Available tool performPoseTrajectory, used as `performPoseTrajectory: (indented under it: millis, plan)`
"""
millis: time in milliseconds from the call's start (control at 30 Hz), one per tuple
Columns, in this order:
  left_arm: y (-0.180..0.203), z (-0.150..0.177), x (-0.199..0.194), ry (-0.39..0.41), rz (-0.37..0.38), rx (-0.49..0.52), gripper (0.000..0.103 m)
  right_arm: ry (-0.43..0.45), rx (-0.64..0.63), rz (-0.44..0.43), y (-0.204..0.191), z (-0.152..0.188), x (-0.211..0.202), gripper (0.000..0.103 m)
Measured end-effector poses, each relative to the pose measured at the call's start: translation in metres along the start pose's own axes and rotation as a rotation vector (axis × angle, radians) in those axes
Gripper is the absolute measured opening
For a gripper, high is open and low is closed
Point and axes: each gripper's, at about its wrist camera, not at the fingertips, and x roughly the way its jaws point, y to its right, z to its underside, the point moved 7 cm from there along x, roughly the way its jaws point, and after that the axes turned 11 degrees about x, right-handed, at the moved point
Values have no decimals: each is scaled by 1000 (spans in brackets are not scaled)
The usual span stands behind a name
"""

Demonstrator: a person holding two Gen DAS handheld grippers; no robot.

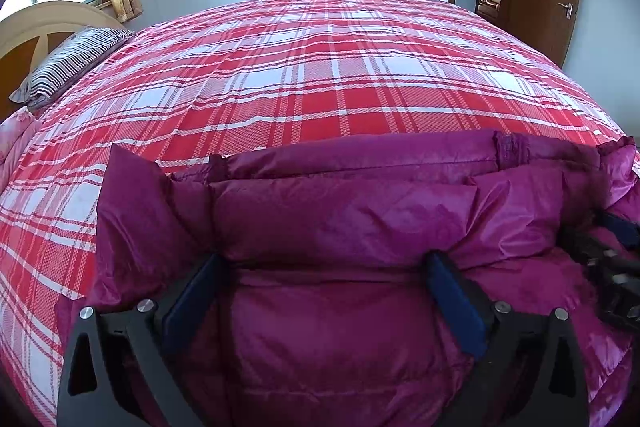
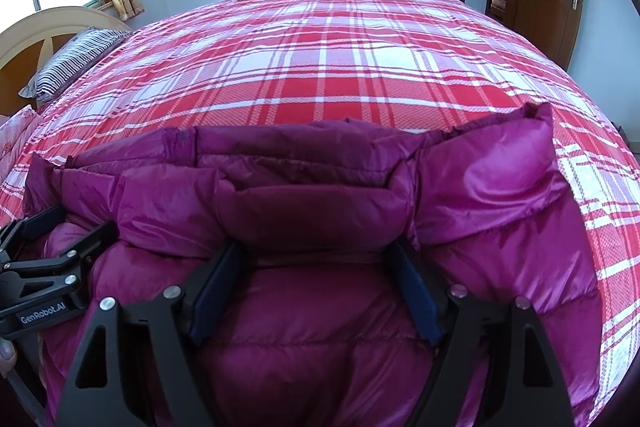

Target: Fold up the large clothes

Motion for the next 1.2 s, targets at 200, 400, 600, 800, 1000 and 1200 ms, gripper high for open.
performPoseTrajectory:
  millis: [200,400,600,800,1000,1200]
  plan:
    - [-1,0,0,5,2,-5,102,128,134,-101,18,-21,-46,86]
    - [0,-1,-1,2,-3,1,102,60,265,-53,69,-29,-13,91]
    - [-9,-3,-25,2,-33,-6,102,45,179,17,57,-26,5,101]
    - [-47,9,-54,63,-178,30,102,53,175,13,57,-22,4,101]
    - [-54,24,-21,-22,-88,-47,102,102,126,18,24,-12,-43,92]
    - [-55,25,-17,-27,-68,-59,102,133,-33,-163,-51,31,-85,94]
